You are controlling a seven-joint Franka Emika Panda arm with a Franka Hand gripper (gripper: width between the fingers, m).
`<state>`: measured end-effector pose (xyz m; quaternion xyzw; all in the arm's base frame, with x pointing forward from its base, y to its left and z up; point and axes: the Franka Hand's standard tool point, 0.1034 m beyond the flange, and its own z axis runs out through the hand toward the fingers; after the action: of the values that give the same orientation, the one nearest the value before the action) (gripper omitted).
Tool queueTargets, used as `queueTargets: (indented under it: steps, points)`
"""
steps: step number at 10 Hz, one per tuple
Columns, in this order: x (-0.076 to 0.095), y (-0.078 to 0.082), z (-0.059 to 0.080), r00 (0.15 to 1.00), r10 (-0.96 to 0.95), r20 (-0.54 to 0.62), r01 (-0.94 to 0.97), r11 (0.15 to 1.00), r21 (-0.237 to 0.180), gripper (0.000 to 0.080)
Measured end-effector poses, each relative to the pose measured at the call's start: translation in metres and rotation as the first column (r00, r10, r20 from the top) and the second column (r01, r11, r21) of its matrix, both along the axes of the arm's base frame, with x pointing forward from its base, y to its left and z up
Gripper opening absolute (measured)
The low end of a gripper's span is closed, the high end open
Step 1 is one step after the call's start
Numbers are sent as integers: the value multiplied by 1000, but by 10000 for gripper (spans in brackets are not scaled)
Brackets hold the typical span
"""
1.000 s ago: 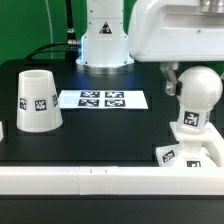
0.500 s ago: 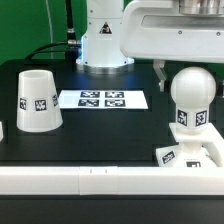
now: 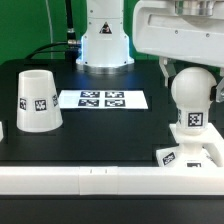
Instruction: Assemble lamp
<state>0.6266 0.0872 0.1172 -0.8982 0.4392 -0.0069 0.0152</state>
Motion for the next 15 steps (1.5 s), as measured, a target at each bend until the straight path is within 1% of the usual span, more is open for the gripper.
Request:
queueTargets:
  steps: [2,3,4,5,6,8,9,13,15]
  points:
    - [0,0,0,1000,-10,2,10,1000,2,578]
    - [0,0,0,1000,3,2,-3,1000,1,639]
    - [0,-1,0,992,130,5,-130,992,-4,687]
    - [0,0,0,986,169,7,-169,986,-6,687]
    - [0,1,0,951,308,7,-308,951,-21,696]
    - [1,4,0,845,534,12,-534,845,-31,698]
    - [1,4,0,752,660,10,-659,751,-37,698]
    - [1,3,0,564,826,4,-825,564,-45,698]
    - [2,3,0,416,909,-1,-908,415,-56,698]
